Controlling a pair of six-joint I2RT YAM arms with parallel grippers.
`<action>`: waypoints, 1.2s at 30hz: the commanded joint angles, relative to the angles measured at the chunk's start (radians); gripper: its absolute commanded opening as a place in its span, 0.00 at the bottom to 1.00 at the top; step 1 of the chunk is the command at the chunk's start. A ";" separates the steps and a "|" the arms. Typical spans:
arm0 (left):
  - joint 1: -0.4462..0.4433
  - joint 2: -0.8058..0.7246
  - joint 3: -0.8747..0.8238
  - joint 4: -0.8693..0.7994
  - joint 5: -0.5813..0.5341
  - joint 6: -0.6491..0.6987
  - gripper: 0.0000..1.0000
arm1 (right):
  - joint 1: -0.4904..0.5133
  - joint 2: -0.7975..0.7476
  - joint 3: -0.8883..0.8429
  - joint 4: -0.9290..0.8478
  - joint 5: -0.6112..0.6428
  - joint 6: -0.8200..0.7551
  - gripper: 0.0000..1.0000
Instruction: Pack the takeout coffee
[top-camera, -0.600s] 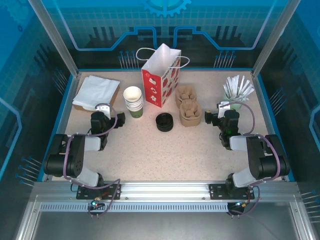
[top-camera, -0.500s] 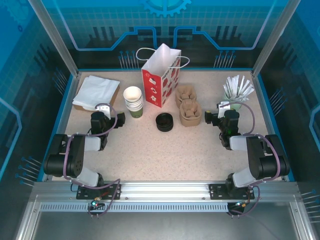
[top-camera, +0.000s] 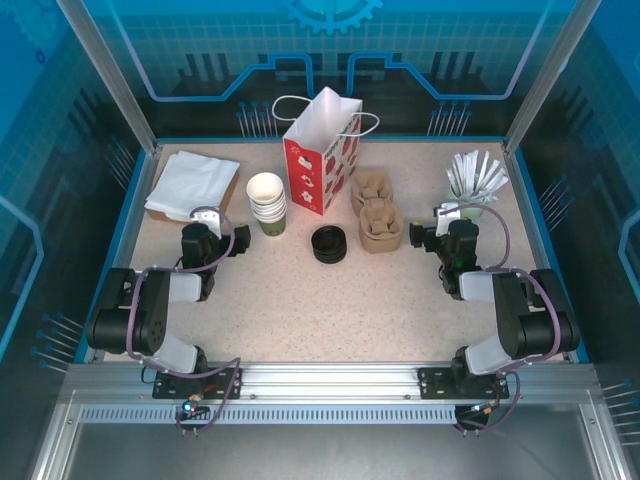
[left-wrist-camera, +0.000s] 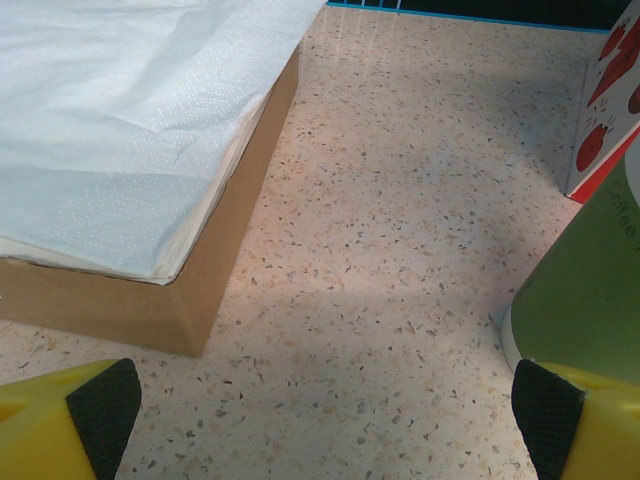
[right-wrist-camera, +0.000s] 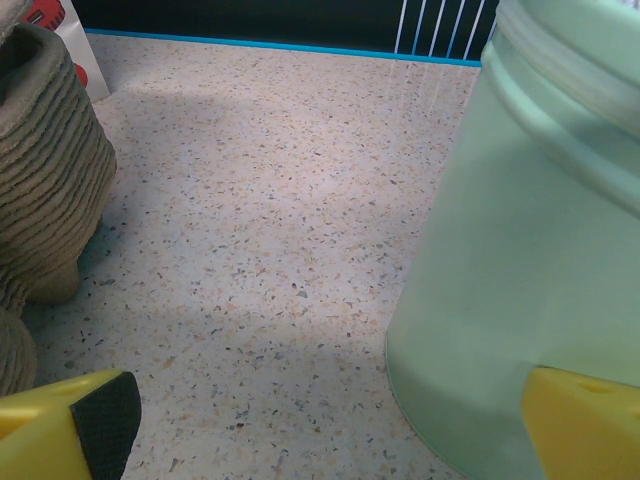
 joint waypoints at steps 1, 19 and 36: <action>-0.006 -0.029 0.036 -0.028 -0.025 -0.004 0.99 | 0.009 0.003 -0.002 0.030 0.016 0.010 1.00; 0.015 -0.432 0.649 -1.370 0.034 -0.460 0.99 | 0.073 -0.601 0.162 -0.861 -0.045 0.247 1.00; -0.027 0.069 1.216 -1.703 0.320 -0.397 0.68 | 0.225 -0.722 0.399 -1.415 -0.318 0.559 1.00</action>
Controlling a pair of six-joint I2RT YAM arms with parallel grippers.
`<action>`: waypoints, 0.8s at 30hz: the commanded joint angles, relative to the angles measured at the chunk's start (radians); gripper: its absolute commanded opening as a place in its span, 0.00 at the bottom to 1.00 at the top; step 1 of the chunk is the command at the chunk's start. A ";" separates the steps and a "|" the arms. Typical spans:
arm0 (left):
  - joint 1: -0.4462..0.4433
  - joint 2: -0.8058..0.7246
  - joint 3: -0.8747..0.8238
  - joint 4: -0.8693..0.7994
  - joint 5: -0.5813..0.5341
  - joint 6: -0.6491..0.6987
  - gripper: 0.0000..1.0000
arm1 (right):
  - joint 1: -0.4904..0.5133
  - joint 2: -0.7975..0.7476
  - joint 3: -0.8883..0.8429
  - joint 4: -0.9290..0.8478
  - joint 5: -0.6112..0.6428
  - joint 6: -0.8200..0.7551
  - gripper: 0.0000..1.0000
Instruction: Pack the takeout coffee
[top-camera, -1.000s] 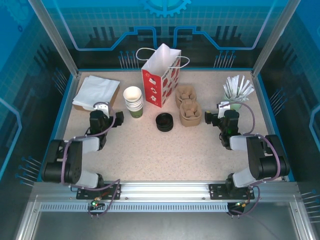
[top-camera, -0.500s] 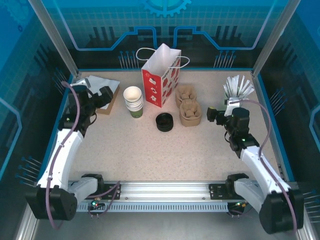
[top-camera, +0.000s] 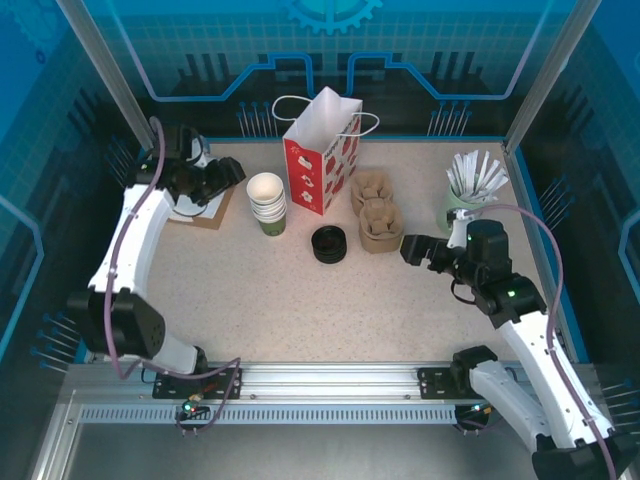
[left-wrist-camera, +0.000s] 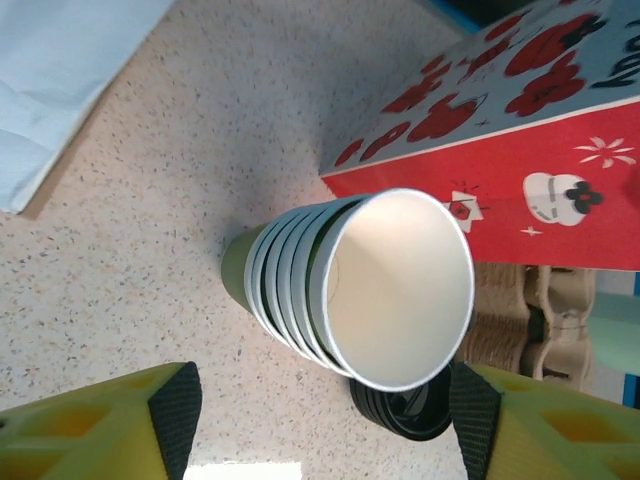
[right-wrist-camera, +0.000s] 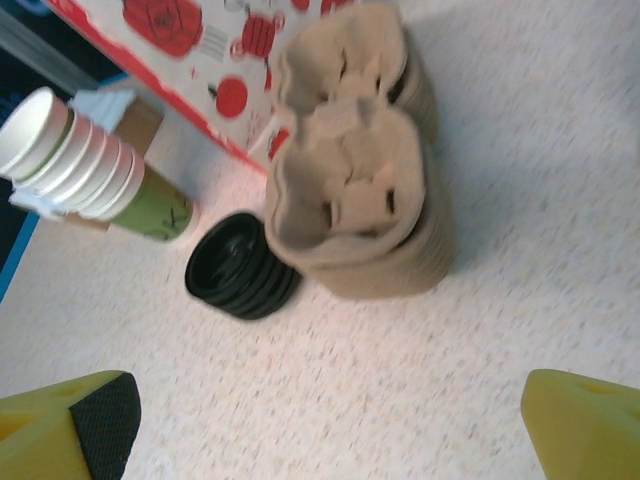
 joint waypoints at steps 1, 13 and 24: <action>-0.015 0.074 0.069 -0.075 0.041 0.027 0.67 | 0.045 0.035 0.036 -0.084 -0.035 0.051 1.00; -0.043 0.226 0.131 -0.072 0.074 0.030 0.39 | 0.116 0.083 0.064 -0.096 0.077 0.062 1.00; -0.069 0.259 0.168 -0.064 0.084 0.019 0.14 | 0.119 0.102 0.071 -0.098 0.083 0.060 1.00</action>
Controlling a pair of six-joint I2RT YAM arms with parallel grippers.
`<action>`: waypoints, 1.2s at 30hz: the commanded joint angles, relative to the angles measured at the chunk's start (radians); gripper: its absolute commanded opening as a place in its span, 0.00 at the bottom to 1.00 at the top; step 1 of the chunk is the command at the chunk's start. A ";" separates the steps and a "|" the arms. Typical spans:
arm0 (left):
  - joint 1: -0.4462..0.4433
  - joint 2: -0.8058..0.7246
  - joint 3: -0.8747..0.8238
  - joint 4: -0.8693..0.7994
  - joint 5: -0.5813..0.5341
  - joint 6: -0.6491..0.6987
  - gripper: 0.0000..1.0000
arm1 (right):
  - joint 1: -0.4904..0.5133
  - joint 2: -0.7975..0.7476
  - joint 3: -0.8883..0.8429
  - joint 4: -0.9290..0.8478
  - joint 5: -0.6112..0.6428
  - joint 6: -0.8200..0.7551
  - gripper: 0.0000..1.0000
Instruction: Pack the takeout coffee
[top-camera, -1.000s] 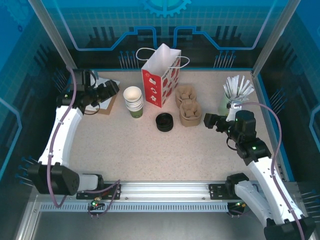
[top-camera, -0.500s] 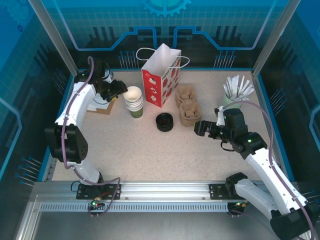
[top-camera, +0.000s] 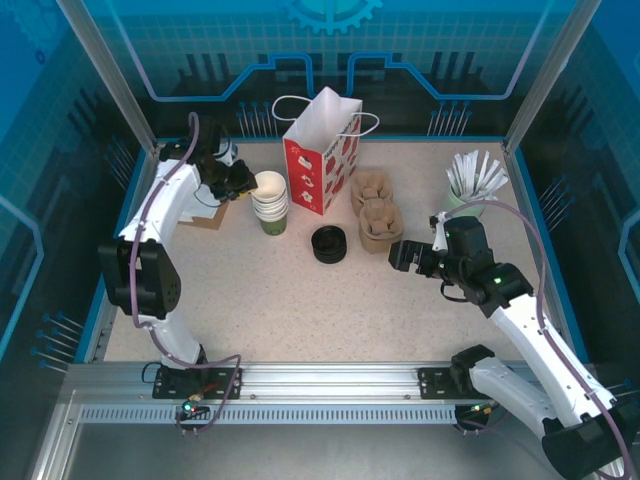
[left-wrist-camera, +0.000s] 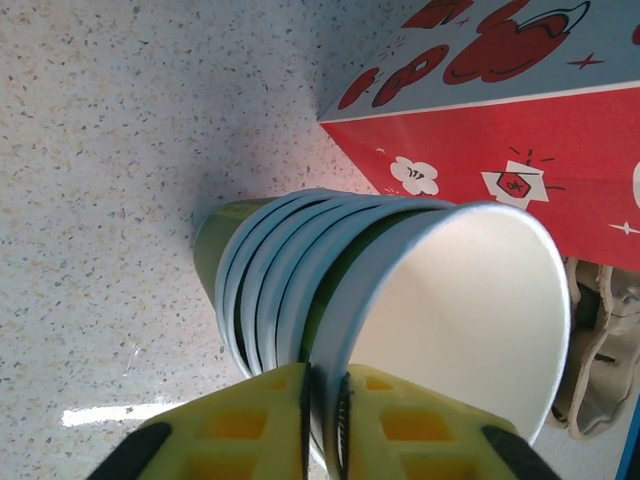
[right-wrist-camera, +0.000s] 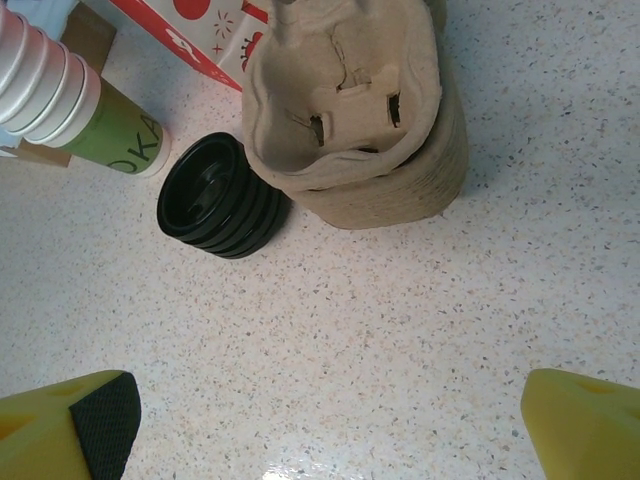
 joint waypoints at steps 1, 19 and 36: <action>-0.018 0.024 0.049 -0.013 0.032 -0.009 0.13 | 0.013 0.009 0.040 -0.022 0.007 0.009 1.00; -0.057 0.079 0.231 -0.095 0.017 0.003 0.10 | 0.020 0.033 0.041 -0.041 0.031 -0.012 1.00; -0.062 -0.169 0.329 -0.287 -0.071 0.086 0.11 | 0.022 0.105 0.126 -0.076 0.040 -0.079 1.00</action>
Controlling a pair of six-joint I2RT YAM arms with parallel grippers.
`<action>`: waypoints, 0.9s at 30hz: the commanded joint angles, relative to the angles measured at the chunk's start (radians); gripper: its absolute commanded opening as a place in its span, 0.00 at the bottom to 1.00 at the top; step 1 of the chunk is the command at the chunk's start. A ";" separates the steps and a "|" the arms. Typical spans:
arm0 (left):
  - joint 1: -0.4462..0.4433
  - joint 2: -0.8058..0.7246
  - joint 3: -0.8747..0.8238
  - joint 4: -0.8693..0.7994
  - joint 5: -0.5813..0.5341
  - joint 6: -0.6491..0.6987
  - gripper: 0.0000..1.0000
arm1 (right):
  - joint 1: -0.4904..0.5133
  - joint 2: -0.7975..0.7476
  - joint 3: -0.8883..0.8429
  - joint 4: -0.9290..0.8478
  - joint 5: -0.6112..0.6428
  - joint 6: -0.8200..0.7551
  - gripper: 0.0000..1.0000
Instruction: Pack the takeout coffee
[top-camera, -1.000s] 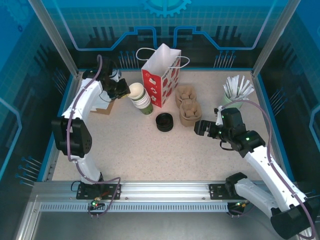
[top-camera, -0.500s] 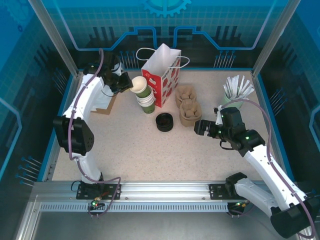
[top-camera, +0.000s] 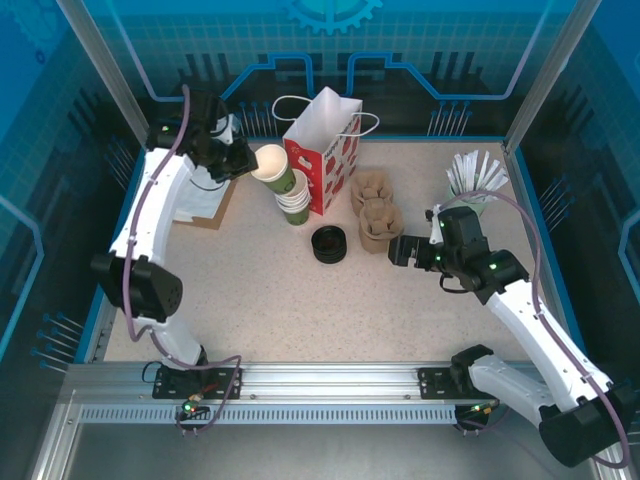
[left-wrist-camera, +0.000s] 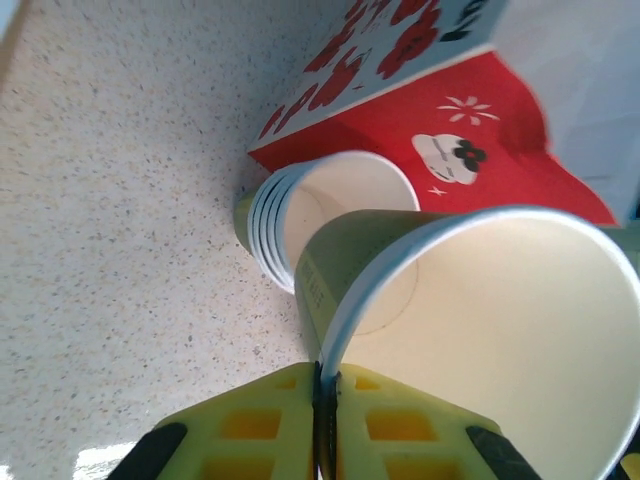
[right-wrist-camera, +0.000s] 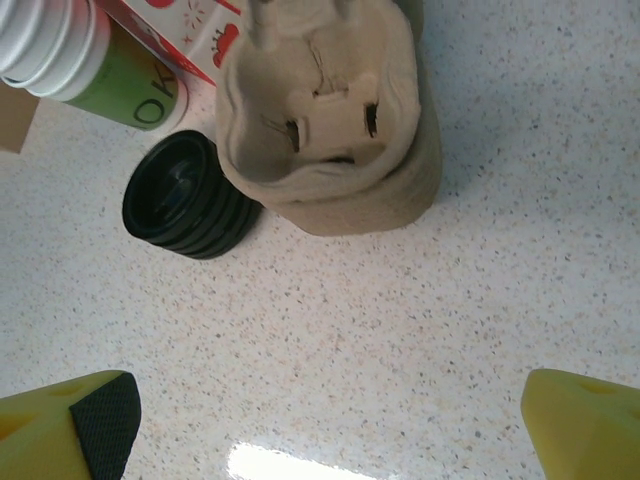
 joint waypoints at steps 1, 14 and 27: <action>-0.007 -0.138 0.030 -0.075 -0.037 0.039 0.12 | 0.016 0.018 0.036 -0.015 -0.018 -0.022 1.00; -0.093 -0.492 -0.353 -0.052 0.025 0.039 0.12 | 0.072 0.101 0.081 0.023 -0.021 -0.002 0.99; -0.440 -0.454 -0.766 0.210 -0.086 -0.167 0.14 | 0.108 0.170 0.119 0.022 0.049 0.023 1.00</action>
